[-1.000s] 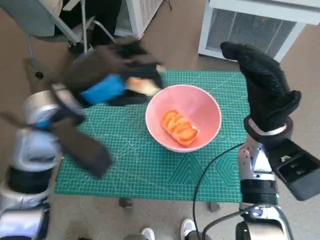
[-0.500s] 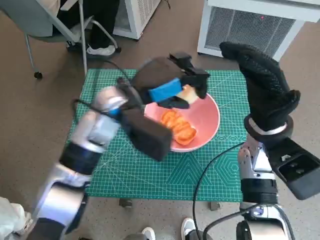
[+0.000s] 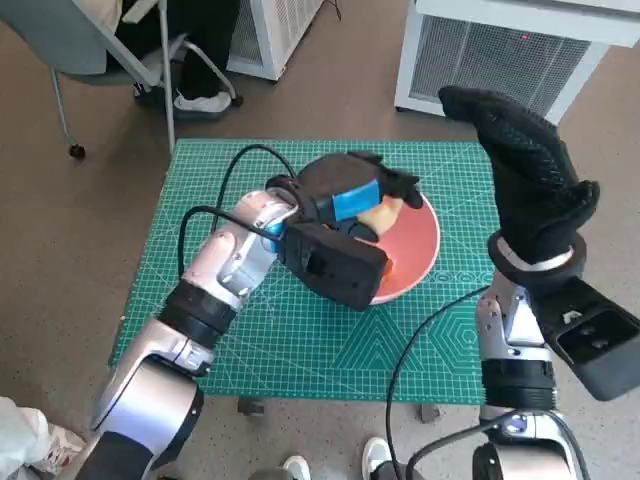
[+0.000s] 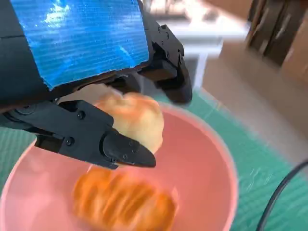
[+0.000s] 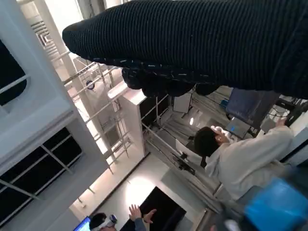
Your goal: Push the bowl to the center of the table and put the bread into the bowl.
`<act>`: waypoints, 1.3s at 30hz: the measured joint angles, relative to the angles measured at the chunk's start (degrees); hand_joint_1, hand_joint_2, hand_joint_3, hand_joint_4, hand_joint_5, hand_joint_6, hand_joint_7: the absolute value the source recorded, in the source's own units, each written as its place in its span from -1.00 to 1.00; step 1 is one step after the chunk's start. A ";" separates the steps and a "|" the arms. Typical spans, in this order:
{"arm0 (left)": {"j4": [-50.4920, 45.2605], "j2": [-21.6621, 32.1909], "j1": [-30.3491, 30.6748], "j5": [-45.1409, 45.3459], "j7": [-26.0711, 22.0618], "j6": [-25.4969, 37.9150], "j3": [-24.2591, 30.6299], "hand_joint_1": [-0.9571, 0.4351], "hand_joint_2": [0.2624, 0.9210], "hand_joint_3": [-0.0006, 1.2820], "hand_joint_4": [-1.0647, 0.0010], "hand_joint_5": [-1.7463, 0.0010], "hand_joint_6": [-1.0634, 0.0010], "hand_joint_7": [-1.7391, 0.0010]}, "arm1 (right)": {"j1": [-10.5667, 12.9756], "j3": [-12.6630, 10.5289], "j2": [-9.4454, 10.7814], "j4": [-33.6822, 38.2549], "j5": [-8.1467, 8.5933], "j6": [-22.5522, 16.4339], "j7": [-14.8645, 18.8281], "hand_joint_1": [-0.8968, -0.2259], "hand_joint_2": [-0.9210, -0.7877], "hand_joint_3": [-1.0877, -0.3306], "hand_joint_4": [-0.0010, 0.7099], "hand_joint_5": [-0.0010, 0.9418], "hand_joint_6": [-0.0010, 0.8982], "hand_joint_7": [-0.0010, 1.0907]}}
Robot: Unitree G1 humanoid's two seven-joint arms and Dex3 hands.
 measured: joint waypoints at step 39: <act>-24.38 -7.06 19.56 -43.15 6.15 -19.75 27.10 -0.50 1.00 -0.43 0.79 0.97 0.60 0.92 | -5.22 -1.96 -0.70 1.18 -3.56 1.77 -6.86 0.00 -1.00 -0.28 -0.57 -0.48 -1.00 0.21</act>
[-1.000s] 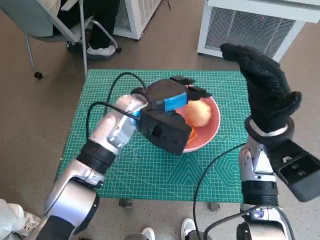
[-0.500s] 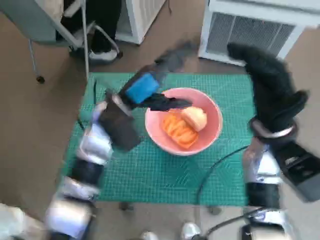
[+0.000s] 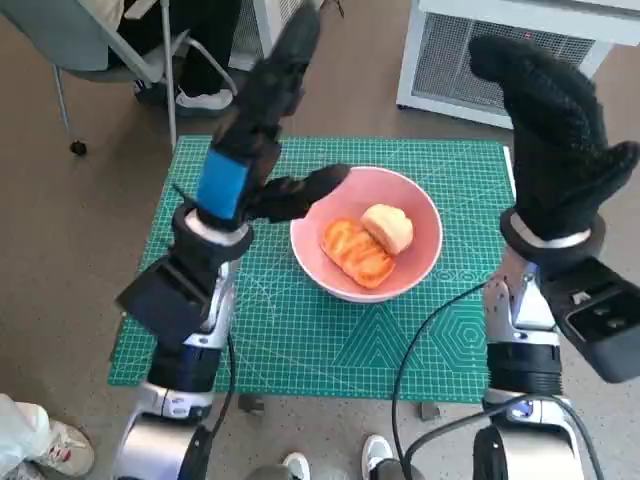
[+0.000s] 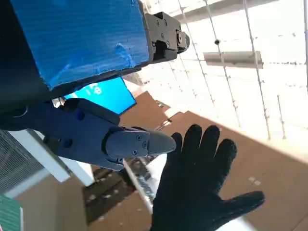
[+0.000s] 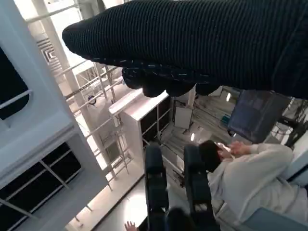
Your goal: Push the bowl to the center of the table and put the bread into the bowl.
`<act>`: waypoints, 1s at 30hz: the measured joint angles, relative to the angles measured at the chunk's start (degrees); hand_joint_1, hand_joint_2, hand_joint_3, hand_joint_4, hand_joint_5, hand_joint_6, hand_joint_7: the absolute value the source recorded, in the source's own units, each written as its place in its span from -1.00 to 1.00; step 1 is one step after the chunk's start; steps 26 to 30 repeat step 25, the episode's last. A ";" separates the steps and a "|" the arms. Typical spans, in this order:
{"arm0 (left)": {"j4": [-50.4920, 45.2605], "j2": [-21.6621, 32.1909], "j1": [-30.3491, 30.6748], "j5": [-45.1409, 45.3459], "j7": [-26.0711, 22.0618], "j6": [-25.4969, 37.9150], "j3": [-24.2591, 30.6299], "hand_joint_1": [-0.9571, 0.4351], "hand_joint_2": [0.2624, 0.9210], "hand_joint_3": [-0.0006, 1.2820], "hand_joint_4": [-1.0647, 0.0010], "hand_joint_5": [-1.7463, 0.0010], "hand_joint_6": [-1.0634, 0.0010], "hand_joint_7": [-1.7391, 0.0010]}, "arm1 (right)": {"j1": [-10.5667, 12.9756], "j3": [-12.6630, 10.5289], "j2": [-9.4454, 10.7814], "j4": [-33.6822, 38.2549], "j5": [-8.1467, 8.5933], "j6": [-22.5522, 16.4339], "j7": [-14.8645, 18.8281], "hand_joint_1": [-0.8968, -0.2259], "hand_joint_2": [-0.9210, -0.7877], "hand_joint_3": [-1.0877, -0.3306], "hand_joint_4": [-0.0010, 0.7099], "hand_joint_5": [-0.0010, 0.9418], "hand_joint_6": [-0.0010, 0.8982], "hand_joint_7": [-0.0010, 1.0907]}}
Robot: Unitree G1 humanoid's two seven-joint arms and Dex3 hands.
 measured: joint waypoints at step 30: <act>-2.48 0.06 3.16 -0.10 -0.52 -0.38 1.63 -0.50 1.00 -0.41 0.77 0.99 0.55 0.95 | -1.34 1.60 -0.23 -0.18 0.03 2.09 -0.24 0.00 -1.00 -0.29 -0.49 -0.59 -1.00 0.19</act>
